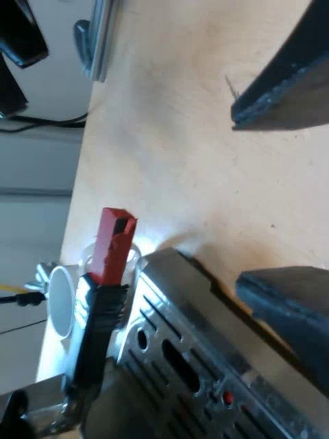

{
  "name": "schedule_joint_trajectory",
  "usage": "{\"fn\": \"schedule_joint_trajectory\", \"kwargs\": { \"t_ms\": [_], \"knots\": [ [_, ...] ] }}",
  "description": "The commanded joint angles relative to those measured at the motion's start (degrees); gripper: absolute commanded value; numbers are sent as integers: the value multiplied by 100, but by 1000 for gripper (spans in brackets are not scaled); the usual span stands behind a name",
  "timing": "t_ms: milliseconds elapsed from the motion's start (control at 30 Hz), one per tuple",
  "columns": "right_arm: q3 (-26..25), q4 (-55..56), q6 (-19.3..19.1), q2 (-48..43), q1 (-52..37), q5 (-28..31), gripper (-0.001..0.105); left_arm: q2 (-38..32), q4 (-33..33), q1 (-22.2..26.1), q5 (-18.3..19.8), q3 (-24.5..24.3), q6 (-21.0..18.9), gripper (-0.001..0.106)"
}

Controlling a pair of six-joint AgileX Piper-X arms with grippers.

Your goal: Grind coffee beans and then tamp

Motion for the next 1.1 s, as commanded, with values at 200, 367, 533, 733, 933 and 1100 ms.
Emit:
{"fn": "schedule_joint_trajectory", "kwargs": {
  "t_ms": [200,367,533,733,933,1100],
  "knots": [
    [366,-1244,116,544,870,893,63,306,-248,-218,106,3,4,48],
    [397,-1846,872,1148,1401,1780,62,429,-289,-439,106,3,4,48],
    [397,-2528,901,1845,1809,2140,41,591,-289,-497,106,3,4,48],
    [397,-3473,944,2625,2102,2735,41,695,-301,-497,146,3,4,48],
    [397,-4071,1309,3228,2130,2891,31,695,-337,-497,348,3,4,48],
    [397,-4377,1309,3515,2130,3030,14,695,-337,-497,367,3,4,48]
  ]
}}
